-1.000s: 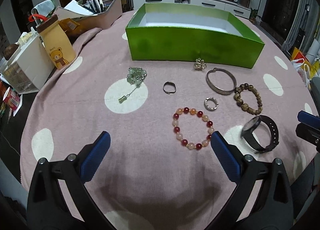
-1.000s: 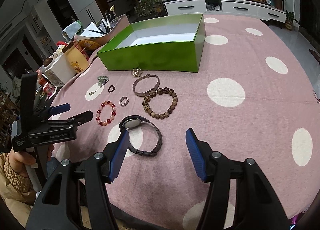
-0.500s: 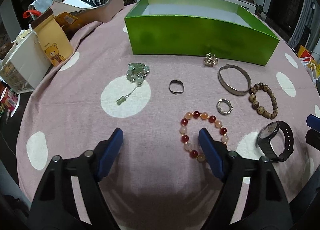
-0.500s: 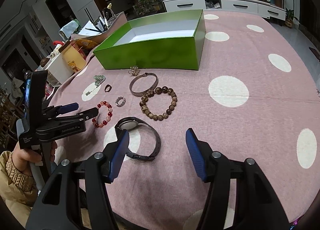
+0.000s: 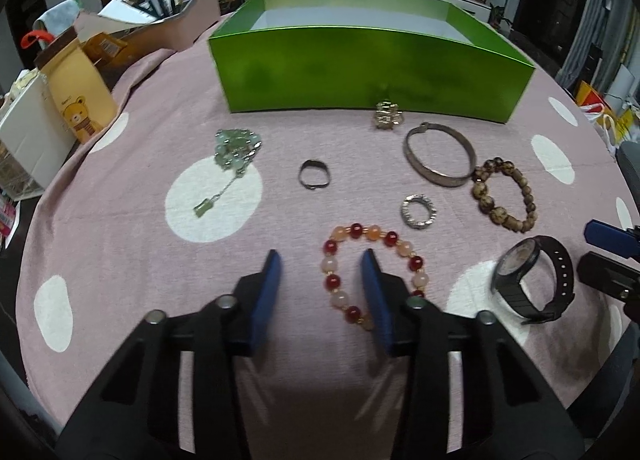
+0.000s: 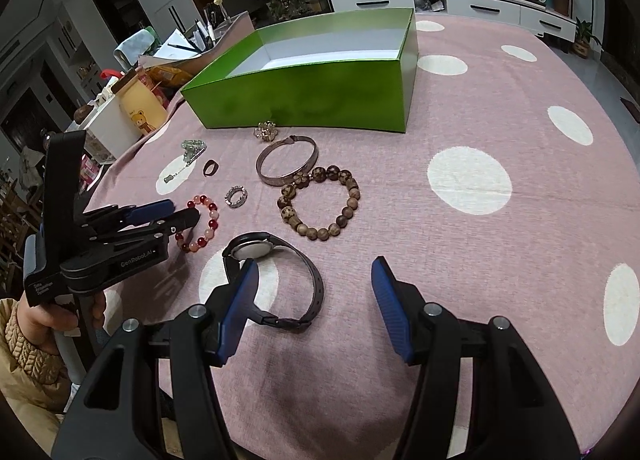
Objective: Organize jewelry
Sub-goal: 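Grasp the red-and-white bead bracelet with the left tool while the right tool grasps the black watch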
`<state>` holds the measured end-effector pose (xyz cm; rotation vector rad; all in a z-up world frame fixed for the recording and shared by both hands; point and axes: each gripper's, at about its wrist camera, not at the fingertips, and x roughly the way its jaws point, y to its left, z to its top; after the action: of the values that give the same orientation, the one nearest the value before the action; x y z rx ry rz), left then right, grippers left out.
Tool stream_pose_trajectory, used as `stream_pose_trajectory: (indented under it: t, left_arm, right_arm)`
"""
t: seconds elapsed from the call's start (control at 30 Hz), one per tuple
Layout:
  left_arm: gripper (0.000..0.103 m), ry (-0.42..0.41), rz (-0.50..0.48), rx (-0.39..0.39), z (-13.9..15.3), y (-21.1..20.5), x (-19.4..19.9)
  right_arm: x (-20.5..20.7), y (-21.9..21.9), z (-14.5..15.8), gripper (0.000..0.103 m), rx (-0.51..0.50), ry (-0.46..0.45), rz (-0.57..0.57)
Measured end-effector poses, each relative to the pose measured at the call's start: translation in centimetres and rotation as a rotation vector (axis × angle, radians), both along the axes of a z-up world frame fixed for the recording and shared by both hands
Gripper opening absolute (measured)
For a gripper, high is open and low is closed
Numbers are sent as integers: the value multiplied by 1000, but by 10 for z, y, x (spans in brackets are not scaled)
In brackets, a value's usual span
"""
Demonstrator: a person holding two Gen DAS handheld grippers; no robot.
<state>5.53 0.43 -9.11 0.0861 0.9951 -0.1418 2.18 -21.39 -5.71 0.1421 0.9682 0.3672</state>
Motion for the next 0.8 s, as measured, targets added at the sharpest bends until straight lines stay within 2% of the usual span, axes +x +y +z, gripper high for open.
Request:
stream_pose_trajectory:
  t: [0.1, 0.17, 0.43, 0.57, 0.73, 0.8]
  left_arm:
    - [22, -5, -17, -9, 1, -3, 0]
    - [9, -8, -25, -21, 1, -4, 0]
    - [7, -15, -18, -72, 1, 4, -1]
    - [7, -45, -6, -81, 11, 9, -2]
    - [7, -81, -1, -88, 24, 12, -4]
    - [7, -91, -2, -97, 28, 14, -6]
  right_arm:
    - [1, 3, -1, 59, -12, -2, 8]
    - [1, 5, -2, 59, -20, -3, 11]
    - [4, 9, -7, 59, -33, 8, 12]
    - [4, 11, -6, 58, -44, 1, 19]
    - [6, 15, -9, 48, -56, 7, 28]
    - [6, 19, -11, 39, -71, 6, 37]
